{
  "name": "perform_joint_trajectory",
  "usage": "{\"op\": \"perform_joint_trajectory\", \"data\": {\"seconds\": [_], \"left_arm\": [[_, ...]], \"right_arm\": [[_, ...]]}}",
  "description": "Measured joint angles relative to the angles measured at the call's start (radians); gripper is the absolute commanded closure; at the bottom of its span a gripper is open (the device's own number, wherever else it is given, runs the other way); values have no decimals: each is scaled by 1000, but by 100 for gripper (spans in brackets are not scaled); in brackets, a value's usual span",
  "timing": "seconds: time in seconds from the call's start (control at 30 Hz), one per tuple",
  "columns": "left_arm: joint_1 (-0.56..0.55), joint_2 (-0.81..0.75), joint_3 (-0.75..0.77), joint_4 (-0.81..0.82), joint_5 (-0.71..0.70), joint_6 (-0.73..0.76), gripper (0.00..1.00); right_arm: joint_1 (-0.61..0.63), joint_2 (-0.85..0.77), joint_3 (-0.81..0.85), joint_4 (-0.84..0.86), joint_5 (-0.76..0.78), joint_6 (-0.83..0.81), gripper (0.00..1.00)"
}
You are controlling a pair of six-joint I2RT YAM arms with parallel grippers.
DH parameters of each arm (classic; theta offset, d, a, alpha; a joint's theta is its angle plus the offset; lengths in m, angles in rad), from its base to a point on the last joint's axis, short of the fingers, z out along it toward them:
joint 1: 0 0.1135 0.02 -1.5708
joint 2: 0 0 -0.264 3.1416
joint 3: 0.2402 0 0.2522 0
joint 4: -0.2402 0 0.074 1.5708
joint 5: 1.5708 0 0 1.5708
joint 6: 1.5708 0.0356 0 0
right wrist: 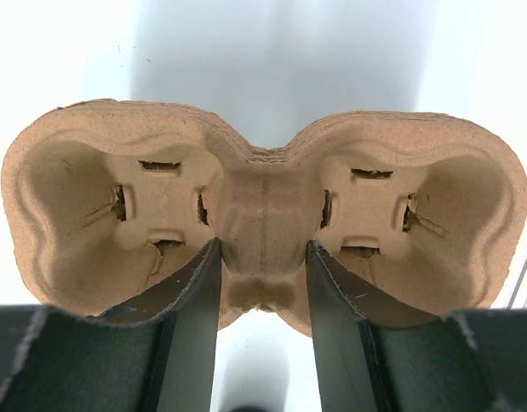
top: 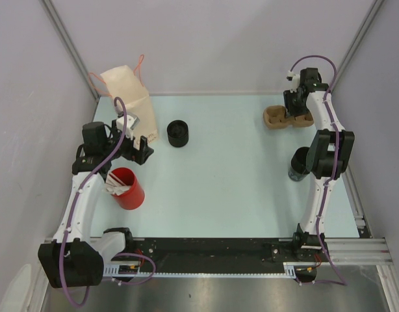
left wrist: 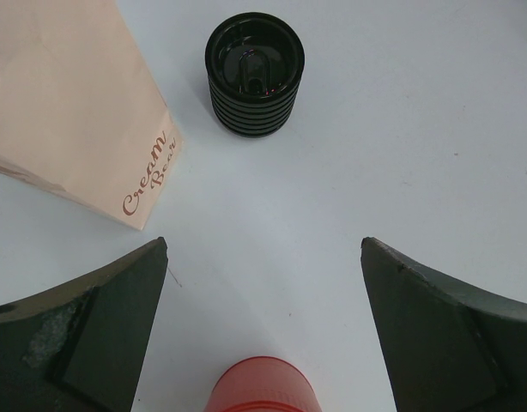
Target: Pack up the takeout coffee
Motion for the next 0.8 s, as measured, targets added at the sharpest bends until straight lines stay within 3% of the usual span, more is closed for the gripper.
{"op": "perform_joint_trajectory", "data": {"seconds": [0.8], "left_arm": [[0,0,0,0,7,0,1]], "right_arm": [[0,0,0,-1,3,3,53]]}}
